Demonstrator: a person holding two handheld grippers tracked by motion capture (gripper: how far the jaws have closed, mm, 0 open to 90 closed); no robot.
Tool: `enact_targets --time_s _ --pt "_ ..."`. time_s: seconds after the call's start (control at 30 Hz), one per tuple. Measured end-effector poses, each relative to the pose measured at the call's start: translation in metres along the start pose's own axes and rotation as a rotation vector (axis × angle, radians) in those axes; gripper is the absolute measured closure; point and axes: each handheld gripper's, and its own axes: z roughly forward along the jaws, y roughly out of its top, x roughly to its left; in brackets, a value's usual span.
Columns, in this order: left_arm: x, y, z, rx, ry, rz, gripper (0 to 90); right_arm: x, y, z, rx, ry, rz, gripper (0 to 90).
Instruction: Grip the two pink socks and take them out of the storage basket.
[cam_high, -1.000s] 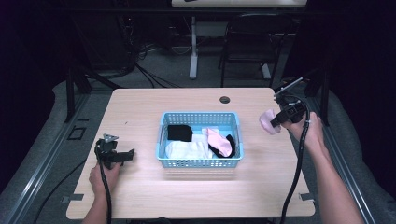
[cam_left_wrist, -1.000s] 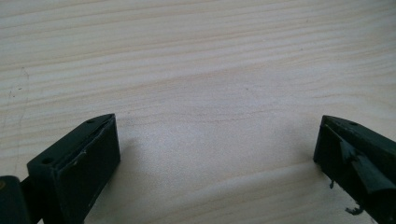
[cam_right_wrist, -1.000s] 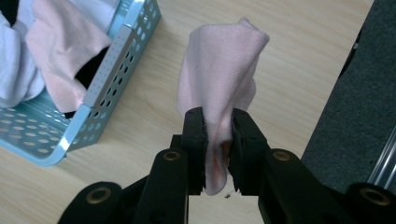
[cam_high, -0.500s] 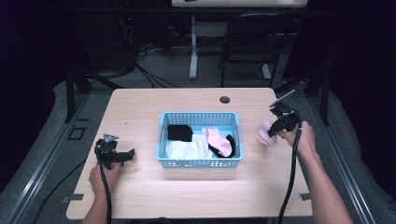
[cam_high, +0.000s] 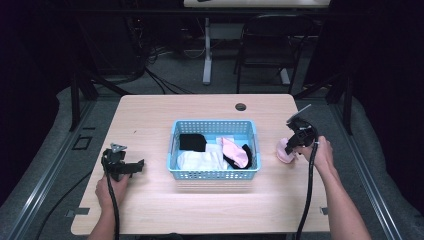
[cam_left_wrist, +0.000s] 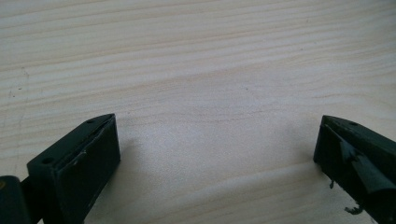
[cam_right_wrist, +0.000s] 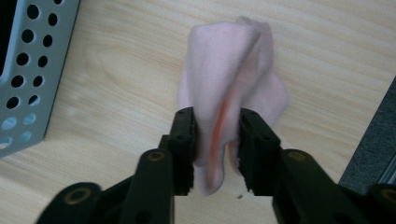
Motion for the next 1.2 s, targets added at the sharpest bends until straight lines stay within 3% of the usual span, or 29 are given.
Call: enact_targets --time_s 0.03,0.07,0.1,0.13,0.17,0.2,0.4,0.6,0.63,0.8,1.0,1.2 --pt "0.000 0.000 0.000 0.000 0.000 0.000 0.2 -0.001 -0.001 0.000 -0.015 0.007 0.005 54.2" --pt "0.000 0.000 0.000 -0.001 0.001 0.000 0.2 -0.001 -0.001 0.000 -0.015 0.007 0.005 54.2" --pt "0.000 0.000 0.000 0.000 0.000 0.000 0.3 -0.002 -0.001 -0.004 -0.007 0.017 -0.001 46.6" --pt "0.000 0.000 0.000 -0.001 0.000 0.000 0.3 -0.001 -0.002 -0.005 -0.035 0.015 0.012 42.0" --pt "0.000 0.000 0.000 0.000 0.000 0.000 0.3 -0.002 -0.001 -0.009 -0.016 0.014 -0.003 39.0" --pt "0.000 0.000 0.000 0.000 0.000 0.000 0.3 -0.001 -0.002 -0.010 -0.042 0.016 0.009 36.8" --pt "0.000 0.000 0.000 0.000 0.000 0.000 0.3 -0.002 -0.002 -0.023 -0.057 0.026 -0.003 27.7" --pt "0.000 0.000 0.000 -0.001 0.001 0.000 0.3 0.002 -0.004 -0.032 -0.106 0.046 -0.002 15.9" --pt "0.000 0.000 0.000 -0.001 0.001 0.000 0.2 0.004 -0.003 -0.035 -0.101 0.056 -0.028 13.9" --pt "0.000 0.000 0.000 0.000 0.000 0.000 0.3 0.011 -0.002 -0.040 -0.116 0.067 -0.053 5.5" --pt "0.000 0.000 0.000 -0.001 0.000 0.000 0.2 0.029 0.003 -0.050 -0.127 0.084 -0.106 0.0" --pt "0.000 0.000 0.000 -0.001 0.001 0.000 0.2 0.061 0.013 -0.059 -0.147 0.092 -0.194 0.0"
